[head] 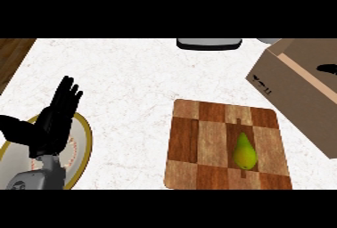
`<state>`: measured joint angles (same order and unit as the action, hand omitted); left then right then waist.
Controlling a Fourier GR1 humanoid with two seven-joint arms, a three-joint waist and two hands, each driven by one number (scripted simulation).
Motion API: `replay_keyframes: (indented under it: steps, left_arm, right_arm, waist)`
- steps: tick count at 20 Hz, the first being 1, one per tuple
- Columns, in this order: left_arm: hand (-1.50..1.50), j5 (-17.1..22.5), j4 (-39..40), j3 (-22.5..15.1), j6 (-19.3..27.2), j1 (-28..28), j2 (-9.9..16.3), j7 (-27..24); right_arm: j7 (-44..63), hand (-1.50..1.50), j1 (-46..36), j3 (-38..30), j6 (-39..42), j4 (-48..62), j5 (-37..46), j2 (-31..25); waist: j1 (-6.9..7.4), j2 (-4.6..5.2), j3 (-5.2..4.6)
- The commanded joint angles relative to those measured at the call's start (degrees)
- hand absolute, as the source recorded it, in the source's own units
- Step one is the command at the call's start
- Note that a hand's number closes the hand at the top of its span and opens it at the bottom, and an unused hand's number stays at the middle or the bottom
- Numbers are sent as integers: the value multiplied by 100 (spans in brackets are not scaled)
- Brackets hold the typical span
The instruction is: Pick the bell pepper from the cutting board and place it in the cardboard box
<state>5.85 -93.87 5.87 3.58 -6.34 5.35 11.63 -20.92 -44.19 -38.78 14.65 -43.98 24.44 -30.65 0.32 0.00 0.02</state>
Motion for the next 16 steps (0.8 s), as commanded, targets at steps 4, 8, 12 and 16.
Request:
replay_keyframes:
  steps: [4,8,12,16]
  left_arm:
    - [0,11,-167,-63,-26,-31,-5,64]
    - [0,-95,7,-79,90,-150,-54,68]
    - [0,15,-249,-65,96,-208,-35,329]
    - [0,-216,-222,-154,150,11,-63,72]
  right_arm:
    - [-283,-150,-35,-636,412,1003,-853,-549]
    - [-569,-150,-58,-838,516,1568,-1057,-1214]
    - [-1281,-150,283,-916,762,2096,-1214,-1489]
    - [-1414,-150,345,-804,856,2438,-1227,-1856]
  waist:
    - [61,32,5]
    - [63,46,7]
    - [98,54,13]
    - [107,54,12]
